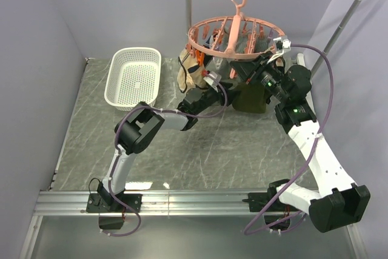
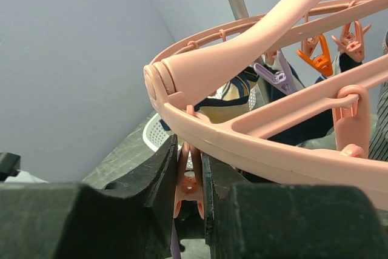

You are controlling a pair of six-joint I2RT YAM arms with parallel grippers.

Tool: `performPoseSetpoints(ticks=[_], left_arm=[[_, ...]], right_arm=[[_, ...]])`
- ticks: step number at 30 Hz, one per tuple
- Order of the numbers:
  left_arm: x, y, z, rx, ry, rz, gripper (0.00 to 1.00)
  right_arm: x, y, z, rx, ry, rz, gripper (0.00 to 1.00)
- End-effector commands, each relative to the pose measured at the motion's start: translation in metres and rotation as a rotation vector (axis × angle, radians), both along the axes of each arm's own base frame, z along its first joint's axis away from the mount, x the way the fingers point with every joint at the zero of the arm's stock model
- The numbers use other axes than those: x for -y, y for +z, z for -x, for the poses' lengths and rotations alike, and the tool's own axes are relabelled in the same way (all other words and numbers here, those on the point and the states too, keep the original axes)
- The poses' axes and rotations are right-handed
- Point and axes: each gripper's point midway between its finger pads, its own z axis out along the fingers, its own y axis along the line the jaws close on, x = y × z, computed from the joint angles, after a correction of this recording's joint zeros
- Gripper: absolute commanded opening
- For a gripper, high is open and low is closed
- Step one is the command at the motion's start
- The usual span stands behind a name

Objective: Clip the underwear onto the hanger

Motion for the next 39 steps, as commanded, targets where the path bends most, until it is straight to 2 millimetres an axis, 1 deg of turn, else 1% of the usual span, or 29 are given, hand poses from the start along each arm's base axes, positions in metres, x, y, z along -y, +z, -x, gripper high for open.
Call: performPoseSetpoints(ticks=[1,2,4,6,7,8,9,11,13,14,16,17,18,20,21,23,24,26,27,30,31,32,33,35,36,38,39], left_arm=[[-0.002,0.054,-0.014,0.258,0.080,0.069,0.58],[-0.001,0.053,-0.016,0.270,0.090,0.066,0.58],[-0.002,0.062,-0.019,0.320,0.129,0.071,0.57],[-0.004,0.065,-0.016,0.378,0.151,0.058,0.57],[-0.005,0.062,-0.016,0.386,0.163,0.050,0.58],[-0.008,0.065,-0.014,0.400,0.175,0.059,0.58],[-0.011,0.062,-0.014,0.405,0.186,0.048,0.58],[-0.017,0.063,-0.015,0.408,0.210,0.048,0.59],[-0.024,0.061,-0.015,0.391,0.196,0.064,0.62],[-0.023,0.060,-0.013,0.390,0.170,0.064,0.62],[-0.022,0.056,-0.017,0.387,0.168,0.054,0.63],[-0.019,0.050,-0.019,0.380,0.160,0.045,0.64],[-0.017,0.054,-0.021,0.384,0.159,0.050,0.64],[-0.014,0.054,-0.024,0.378,0.161,0.059,0.65],[-0.013,0.062,-0.027,0.385,0.171,0.073,0.65],[-0.009,0.058,-0.032,0.376,0.171,0.063,0.65],[-0.005,0.064,-0.033,0.391,0.157,0.069,0.65],[0.005,0.055,-0.034,0.399,0.129,0.034,0.64],[0.010,0.059,-0.033,0.412,0.115,0.041,0.64],[0.025,0.052,-0.018,0.432,0.028,0.025,0.63],[0.029,0.052,-0.008,0.450,-0.014,0.024,0.63],[0.031,0.059,0.001,0.478,-0.034,0.040,0.62],[0.031,0.054,0.009,0.485,-0.055,0.033,0.62],[0.035,0.057,0.029,0.525,-0.101,0.035,0.63],[0.034,0.053,0.036,0.536,-0.118,0.032,0.63],[0.037,0.055,0.049,0.568,-0.146,0.028,0.63],[0.038,0.053,0.052,0.571,-0.152,0.023,0.63]], right_arm=[[-0.008,0.025,0.016,0.076,0.082,0.022,0.00],[-0.009,0.027,0.017,0.079,0.086,0.026,0.00],[-0.008,0.025,0.015,0.067,0.085,0.035,0.00],[-0.007,0.023,0.013,0.061,0.084,0.042,0.00],[-0.007,0.024,0.014,0.064,0.087,0.042,0.00],[-0.007,0.024,0.014,0.063,0.091,0.045,0.00],[-0.005,0.024,0.013,0.061,0.085,0.049,0.00],[-0.005,0.020,0.013,0.050,0.090,0.048,0.00],[-0.005,0.019,0.015,0.048,0.100,0.048,0.00],[-0.005,0.019,0.015,0.048,0.101,0.048,0.00],[-0.007,0.018,0.016,0.052,0.116,0.052,0.00],[-0.007,0.019,0.017,0.057,0.122,0.054,0.00],[-0.007,0.019,0.017,0.057,0.123,0.055,0.00],[-0.010,0.019,0.020,0.056,0.142,0.055,0.00],[-0.010,0.018,0.019,0.054,0.143,0.057,0.00],[-0.011,0.017,0.021,0.053,0.156,0.056,0.00],[-0.011,0.017,0.020,0.051,0.158,0.055,0.00],[-0.013,0.016,0.021,0.048,0.167,0.054,0.00],[-0.013,0.017,0.021,0.049,0.171,0.052,0.00],[-0.015,0.018,0.020,0.044,0.182,0.043,0.00],[-0.015,0.019,0.020,0.043,0.184,0.041,0.00],[-0.016,0.019,0.019,0.042,0.184,0.041,0.00],[-0.015,0.019,0.018,0.042,0.184,0.042,0.00],[-0.017,0.020,0.019,0.042,0.194,0.043,0.00],[-0.017,0.020,0.019,0.040,0.196,0.043,0.00],[-0.018,0.018,0.020,0.037,0.206,0.043,0.00],[-0.018,0.019,0.020,0.037,0.206,0.041,0.00]])
